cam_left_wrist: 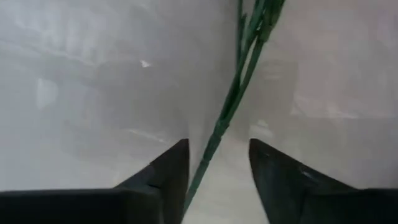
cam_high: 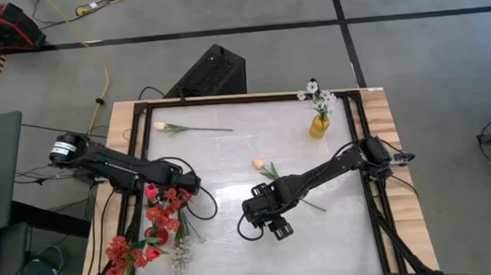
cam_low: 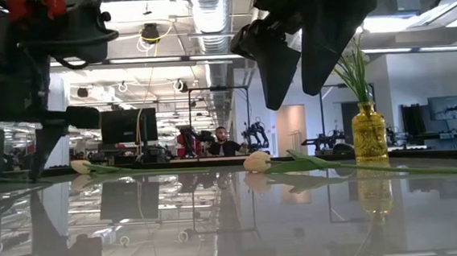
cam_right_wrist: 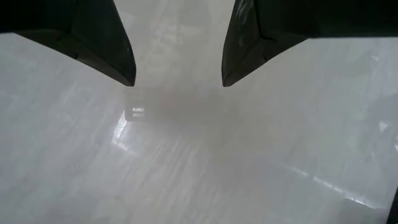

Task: Sort flowers into vase by color
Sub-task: Put the white flowers into the yellow vase

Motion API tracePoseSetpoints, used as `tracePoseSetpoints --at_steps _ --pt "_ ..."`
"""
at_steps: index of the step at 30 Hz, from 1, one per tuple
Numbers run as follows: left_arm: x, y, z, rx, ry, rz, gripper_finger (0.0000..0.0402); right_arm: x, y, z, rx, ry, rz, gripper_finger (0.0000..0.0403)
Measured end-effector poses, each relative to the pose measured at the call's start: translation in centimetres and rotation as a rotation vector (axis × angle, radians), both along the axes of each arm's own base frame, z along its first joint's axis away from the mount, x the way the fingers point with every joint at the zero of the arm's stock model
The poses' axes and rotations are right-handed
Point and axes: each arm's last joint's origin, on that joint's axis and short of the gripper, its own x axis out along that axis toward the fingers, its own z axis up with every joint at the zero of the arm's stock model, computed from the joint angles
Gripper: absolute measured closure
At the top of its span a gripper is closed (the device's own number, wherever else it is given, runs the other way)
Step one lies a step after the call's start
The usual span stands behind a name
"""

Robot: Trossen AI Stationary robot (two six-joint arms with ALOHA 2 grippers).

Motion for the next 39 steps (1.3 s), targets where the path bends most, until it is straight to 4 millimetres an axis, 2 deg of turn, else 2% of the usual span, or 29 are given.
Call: tracePoseSetpoints --at_steps 8,15,21,25,32,36,39 --pt "-0.5 0.1 -1.1 0.007 0.053 -0.061 0.0389 0.0 0.1 0.0 0.001 0.003 -0.004 0.0138" --pt "-0.6 1.4 0.1 0.117 -0.019 -0.002 0.0398 -0.1 0.1 0.0 0.001 0.003 -0.004 0.0138" --pt "-0.8 3.6 1.9 0.283 -0.159 0.224 0.0400 -0.1 0.1 0.0 -0.001 0.012 -0.004 0.0138" --pt "-0.5 4.8 4.1 0.291 -0.275 0.344 0.0401 -0.2 0.0 0.0 -0.006 0.021 0.000 0.0138" --pt "0.2 8.0 8.7 0.493 -0.466 0.588 0.0401 -0.5 -1.4 0.5 -0.055 0.091 -0.033 0.0138" --pt "0.1 9.6 12.1 0.544 -0.579 0.724 0.0401 -0.8 -2.4 1.0 -0.063 0.113 -0.054 0.0138" --pt "-0.2 10.4 15.2 0.517 -0.703 0.846 0.0401 -1.2 -3.4 2.0 -0.059 0.098 -0.076 0.0138"
